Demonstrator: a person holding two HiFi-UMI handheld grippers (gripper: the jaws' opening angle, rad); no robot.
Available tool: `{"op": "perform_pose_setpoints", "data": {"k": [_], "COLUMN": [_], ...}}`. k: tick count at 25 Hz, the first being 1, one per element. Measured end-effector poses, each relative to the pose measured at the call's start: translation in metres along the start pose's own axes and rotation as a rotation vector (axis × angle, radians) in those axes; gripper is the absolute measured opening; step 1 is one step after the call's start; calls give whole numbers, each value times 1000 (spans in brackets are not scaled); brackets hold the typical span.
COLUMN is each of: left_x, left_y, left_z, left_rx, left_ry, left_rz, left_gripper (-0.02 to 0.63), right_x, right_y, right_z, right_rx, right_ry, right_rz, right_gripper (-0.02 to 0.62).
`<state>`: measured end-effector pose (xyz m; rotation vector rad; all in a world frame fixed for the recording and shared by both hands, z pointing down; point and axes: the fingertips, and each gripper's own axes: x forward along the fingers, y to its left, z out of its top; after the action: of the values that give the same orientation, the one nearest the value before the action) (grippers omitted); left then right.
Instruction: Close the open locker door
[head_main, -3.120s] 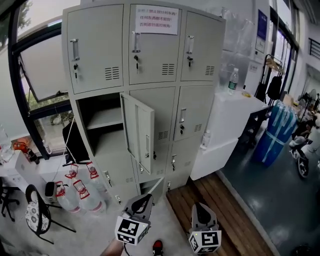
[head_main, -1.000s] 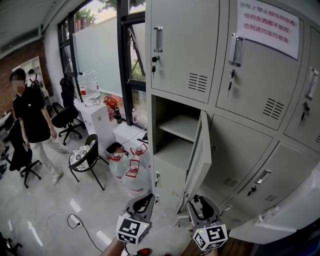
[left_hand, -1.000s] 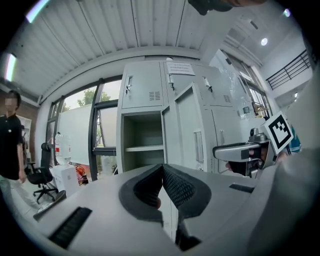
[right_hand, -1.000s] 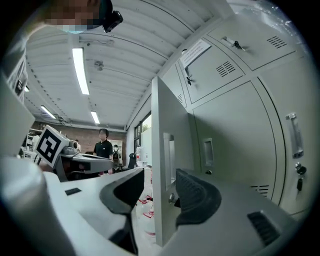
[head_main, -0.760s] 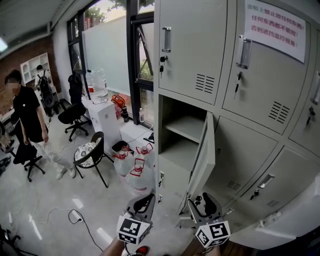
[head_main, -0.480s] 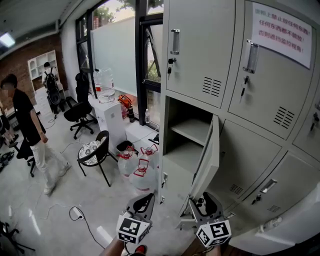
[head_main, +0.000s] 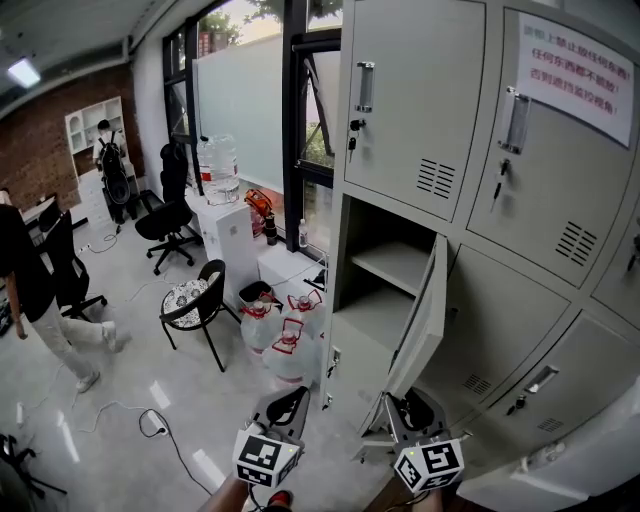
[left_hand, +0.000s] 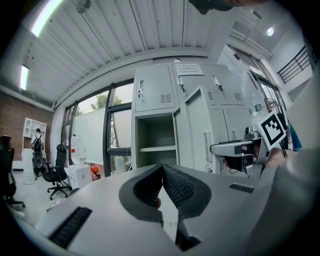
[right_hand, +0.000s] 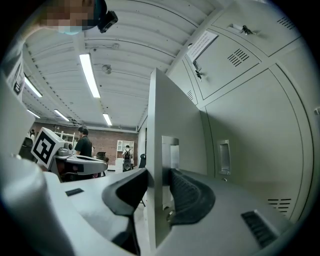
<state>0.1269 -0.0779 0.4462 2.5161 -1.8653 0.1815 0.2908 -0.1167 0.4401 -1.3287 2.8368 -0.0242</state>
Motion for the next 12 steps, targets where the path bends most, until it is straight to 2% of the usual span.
{"op": "perform_pose_setpoints", "data": {"k": [5, 12], "left_x": [-4, -8], "left_y": [7, 20], "left_z": [0, 3], "left_rx": [-4, -5], "left_ry": [-6, -15], "left_rz": [21, 48], "left_gripper": [21, 21], "right_x": [8, 19], "right_y": [9, 18], "right_z": [0, 0], "right_rx": [-10, -31], "right_ry": [9, 18], "right_rz": [36, 26], "right_gripper": [147, 147]}}
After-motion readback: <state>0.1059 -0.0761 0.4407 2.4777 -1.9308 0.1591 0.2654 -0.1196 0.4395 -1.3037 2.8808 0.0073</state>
